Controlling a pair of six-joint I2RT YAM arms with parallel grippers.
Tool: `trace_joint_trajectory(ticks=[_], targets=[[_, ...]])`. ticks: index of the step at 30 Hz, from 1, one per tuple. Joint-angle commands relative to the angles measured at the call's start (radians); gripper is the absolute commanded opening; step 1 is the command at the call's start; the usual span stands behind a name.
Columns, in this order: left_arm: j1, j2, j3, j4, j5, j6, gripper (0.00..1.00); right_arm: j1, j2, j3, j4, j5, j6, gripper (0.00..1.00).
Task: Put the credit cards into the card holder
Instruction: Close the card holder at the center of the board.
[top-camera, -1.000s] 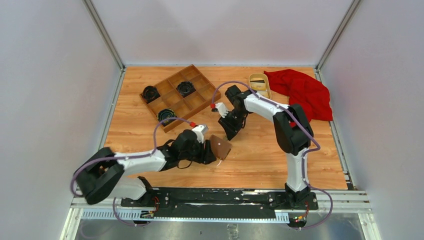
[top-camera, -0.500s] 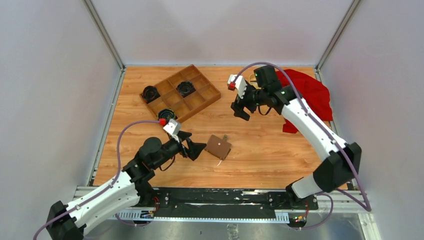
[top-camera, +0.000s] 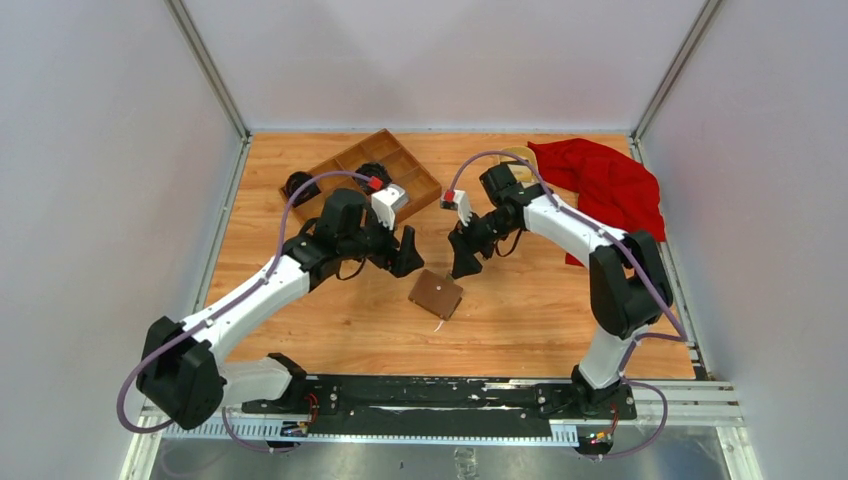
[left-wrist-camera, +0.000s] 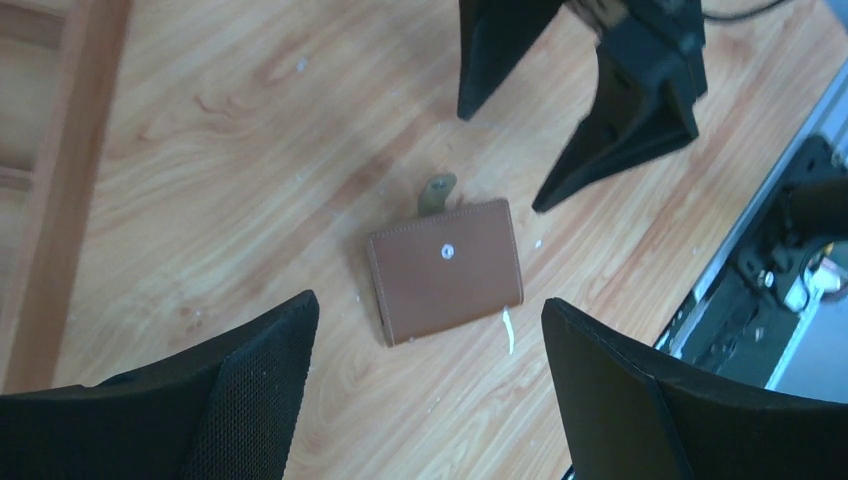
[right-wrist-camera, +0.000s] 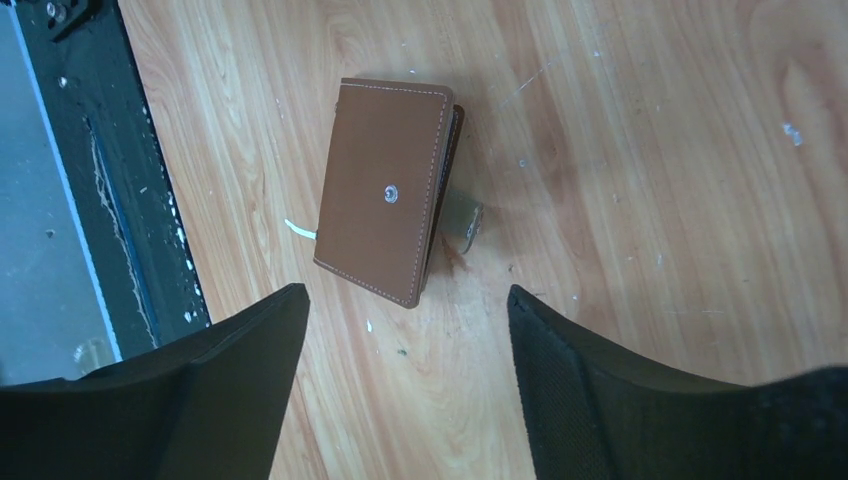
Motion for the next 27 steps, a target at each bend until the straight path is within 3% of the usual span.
trace_joint_trajectory(ticks=[1, 10, 27], targets=[[0.012, 0.071, -0.003, -0.124, 0.114, 0.092, 0.86, -0.015, 0.047, 0.004, 0.016, -0.040, 0.057, 0.73], [0.018, 0.079, 0.009, -0.208, 0.052, 0.159, 0.86, -0.014, 0.162, 0.067, 0.020, -0.002, 0.129, 0.51], [0.019, 0.079, 0.007, -0.216, 0.026, 0.169, 0.86, -0.017, 0.243, 0.104, 0.023, -0.032, 0.153, 0.23]])
